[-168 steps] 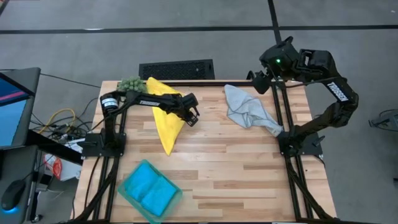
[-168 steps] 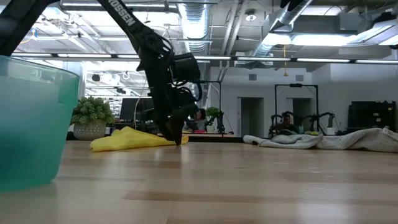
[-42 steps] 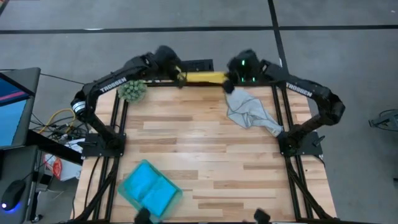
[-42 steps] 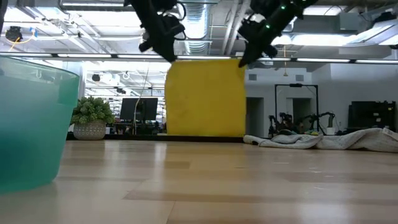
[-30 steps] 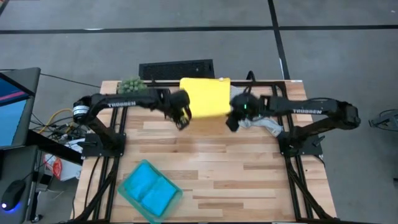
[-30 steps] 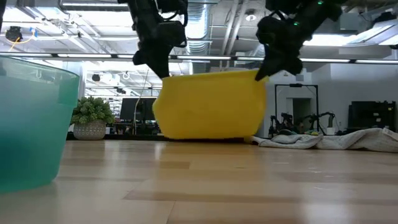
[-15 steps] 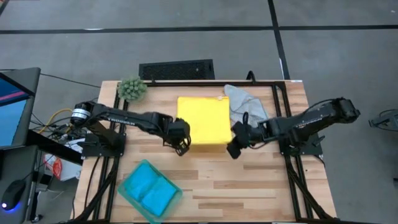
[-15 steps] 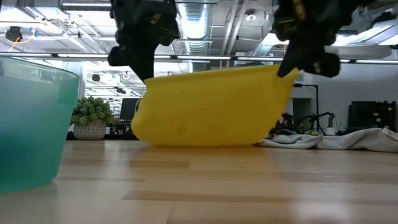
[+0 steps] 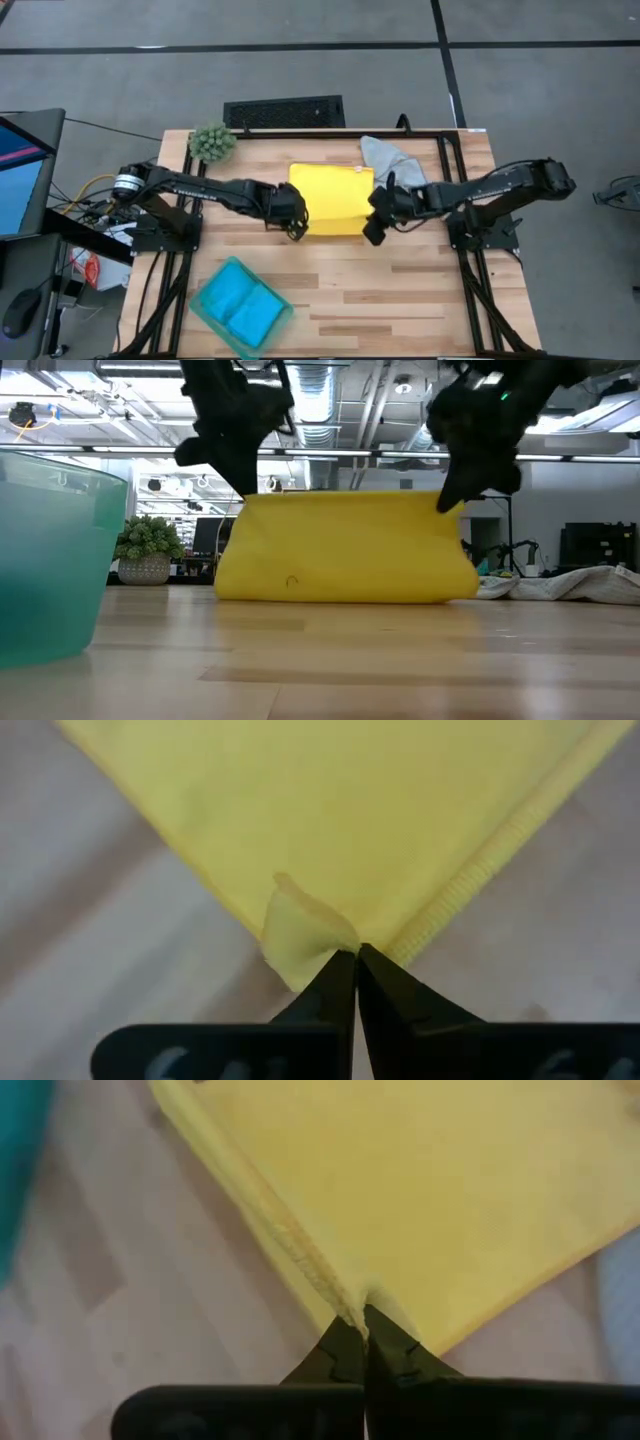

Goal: Fold microfiber towels
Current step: Fold the yellow towel

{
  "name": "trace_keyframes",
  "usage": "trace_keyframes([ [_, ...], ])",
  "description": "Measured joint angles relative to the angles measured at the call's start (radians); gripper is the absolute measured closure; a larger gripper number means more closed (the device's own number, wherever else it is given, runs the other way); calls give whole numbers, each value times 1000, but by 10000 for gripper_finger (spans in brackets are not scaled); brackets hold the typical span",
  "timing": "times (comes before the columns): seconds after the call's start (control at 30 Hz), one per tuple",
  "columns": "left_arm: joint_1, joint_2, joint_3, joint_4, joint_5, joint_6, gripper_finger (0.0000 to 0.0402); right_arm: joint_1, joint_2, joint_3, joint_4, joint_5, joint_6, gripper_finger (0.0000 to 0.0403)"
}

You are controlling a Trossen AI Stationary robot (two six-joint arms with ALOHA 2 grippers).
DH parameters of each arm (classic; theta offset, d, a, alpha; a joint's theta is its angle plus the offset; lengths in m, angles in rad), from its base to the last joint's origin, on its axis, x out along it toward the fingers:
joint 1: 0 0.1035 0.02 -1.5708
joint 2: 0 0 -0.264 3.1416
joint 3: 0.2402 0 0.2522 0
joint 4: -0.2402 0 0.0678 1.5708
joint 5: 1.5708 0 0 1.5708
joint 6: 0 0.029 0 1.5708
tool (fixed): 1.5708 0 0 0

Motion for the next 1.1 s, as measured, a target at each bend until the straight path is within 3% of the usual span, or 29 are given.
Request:
trace_keyframes([
  [0.27,162,0,0,14,-87,150,401,-232,73,3,66,-99,-200,396],
  [0.53,269,1,-41,167,-39,273,401,-376,155,2,73,-150,-254,395],
  [0.73,320,2,-91,285,10,313,401,-410,156,2,47,-172,-249,395],
  [1.1,371,6,-95,275,1,332,401,-429,158,63,43,-155,-239,395],
])
